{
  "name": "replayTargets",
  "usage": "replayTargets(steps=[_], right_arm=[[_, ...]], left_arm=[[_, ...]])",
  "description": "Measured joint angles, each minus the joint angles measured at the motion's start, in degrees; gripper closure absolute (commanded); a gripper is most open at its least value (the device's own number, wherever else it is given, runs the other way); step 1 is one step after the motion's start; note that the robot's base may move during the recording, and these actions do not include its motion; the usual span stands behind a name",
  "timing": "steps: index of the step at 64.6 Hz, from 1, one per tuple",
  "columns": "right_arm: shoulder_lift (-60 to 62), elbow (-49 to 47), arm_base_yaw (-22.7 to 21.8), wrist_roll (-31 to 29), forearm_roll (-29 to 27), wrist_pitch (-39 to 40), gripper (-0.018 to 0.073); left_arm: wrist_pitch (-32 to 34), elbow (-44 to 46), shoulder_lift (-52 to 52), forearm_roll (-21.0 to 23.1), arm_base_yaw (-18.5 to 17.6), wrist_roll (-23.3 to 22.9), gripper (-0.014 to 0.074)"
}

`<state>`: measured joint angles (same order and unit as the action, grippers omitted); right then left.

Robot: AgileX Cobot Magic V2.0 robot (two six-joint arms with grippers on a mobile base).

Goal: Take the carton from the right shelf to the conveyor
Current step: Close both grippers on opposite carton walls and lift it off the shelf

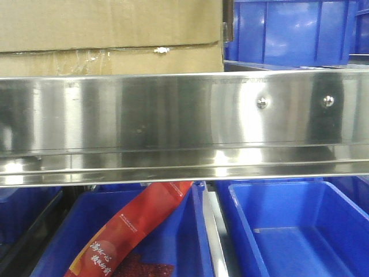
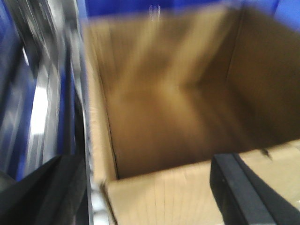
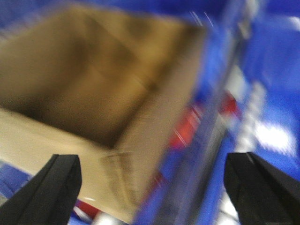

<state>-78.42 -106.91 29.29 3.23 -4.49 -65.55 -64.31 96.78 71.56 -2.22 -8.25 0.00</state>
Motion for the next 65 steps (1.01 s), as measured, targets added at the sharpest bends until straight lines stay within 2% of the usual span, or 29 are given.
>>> replayTargets(steps=[10,18,37,51,56,65], right_arm=[[-11.0,-15.0,0.0,1.9,2.4,-4.3,0.0063],[-18.1,-21.9,0.0,2.4,2.4,-5.0,0.0063],[-28.1,-24.3,0.0,2.6,0.7,-5.1,0.0063],[-31.6,-24.3,0.0,2.6,0.1,-5.2,0.0068],[-32.1,-24.3,0.0,2.6,0.1,-5.2,0.0142],[-32.4,-24.3,0.0,2.6,0.1,-5.2,0.0468]], left_arm=[[-4.6,8.0,6.6,-3.6,0.0,-2.1,0.0143],[-5.4,11.9,11.3,-4.7,0.5,-2.6,0.0143],[-6.0,12.6,18.9,-4.6,3.2,-2.6,0.0143],[-6.0,12.6,22.2,-4.6,3.5,-2.8,0.0153],[-5.6,12.6,23.2,-4.6,3.5,-2.8,0.0236],[-5.5,12.6,24.2,-4.6,3.5,-2.8,0.0536]])
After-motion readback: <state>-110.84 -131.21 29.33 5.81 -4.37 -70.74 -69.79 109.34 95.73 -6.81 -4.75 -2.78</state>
